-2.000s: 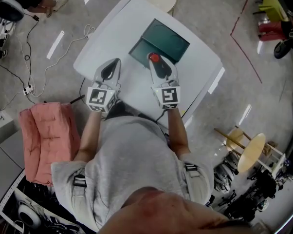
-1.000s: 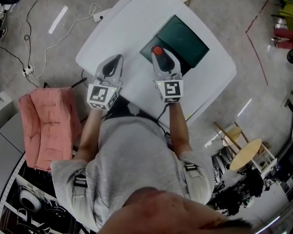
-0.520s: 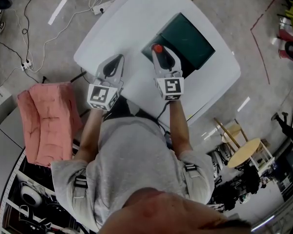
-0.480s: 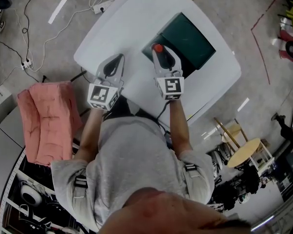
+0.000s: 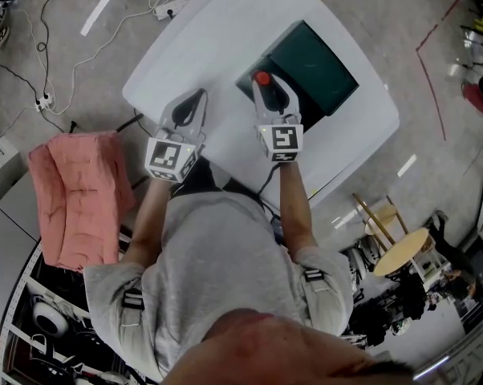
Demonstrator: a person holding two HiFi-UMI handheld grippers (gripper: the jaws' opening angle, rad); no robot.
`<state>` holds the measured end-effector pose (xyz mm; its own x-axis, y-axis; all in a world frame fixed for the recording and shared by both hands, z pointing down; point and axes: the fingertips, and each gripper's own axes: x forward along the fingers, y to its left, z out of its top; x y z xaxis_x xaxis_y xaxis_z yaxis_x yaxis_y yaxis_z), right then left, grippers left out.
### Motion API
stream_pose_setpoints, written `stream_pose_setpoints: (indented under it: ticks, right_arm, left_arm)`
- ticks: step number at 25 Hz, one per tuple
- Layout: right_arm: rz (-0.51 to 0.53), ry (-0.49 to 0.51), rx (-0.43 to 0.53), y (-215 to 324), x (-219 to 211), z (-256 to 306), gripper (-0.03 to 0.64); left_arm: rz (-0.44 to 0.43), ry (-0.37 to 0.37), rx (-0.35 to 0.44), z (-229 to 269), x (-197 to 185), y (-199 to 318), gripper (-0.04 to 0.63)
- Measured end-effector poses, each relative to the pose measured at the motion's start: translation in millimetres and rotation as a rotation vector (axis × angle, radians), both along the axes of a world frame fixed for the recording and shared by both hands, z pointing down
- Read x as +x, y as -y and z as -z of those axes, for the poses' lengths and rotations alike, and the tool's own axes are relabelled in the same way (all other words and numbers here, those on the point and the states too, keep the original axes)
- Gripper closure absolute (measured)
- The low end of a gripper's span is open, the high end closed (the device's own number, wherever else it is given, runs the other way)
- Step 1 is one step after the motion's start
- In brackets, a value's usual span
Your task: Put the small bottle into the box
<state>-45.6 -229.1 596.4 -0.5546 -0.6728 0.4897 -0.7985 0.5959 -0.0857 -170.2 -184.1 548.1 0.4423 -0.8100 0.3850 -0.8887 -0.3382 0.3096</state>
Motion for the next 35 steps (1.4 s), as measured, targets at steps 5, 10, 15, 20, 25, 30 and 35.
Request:
stream_pose_setpoints:
  ticks: [5, 10, 15, 20, 25, 30, 35]
  right_arm:
    - [0.017, -0.041, 0.013, -2, -5, 2, 0.483]
    - [0.003, -0.043, 0.011, -5, -5, 0, 0.48]
    - [-0.01, -0.027, 0.006, -9, -9, 2, 0.395]
    - [-0.036, -0.017, 0.03, -12, -6, 13, 0.391]
    - [-0.085, -0.017, 0.086, -17, 3, 34, 0.394]
    - [-0.157, -0.002, 0.152, -23, 15, 69, 0.423]
    - [-0.234, 0.01, 0.217, -38, 29, 100, 0.467]
  left_arm:
    - [0.0, 0.001, 0.004, 2, -2, -3, 0.583]
    - [-0.001, 0.001, 0.012, 5, -3, -5, 0.583]
    - [-0.002, 0.0, 0.023, 9, -8, -9, 0.583]
    - [-0.011, 0.0, 0.044, 16, -12, -13, 0.583]
    - [-0.029, -0.002, 0.08, 30, -13, -15, 0.584]
    - [-0.063, -0.011, 0.136, 54, -8, -15, 0.583]
    - [-0.112, -0.016, 0.195, 76, -5, -20, 0.583]
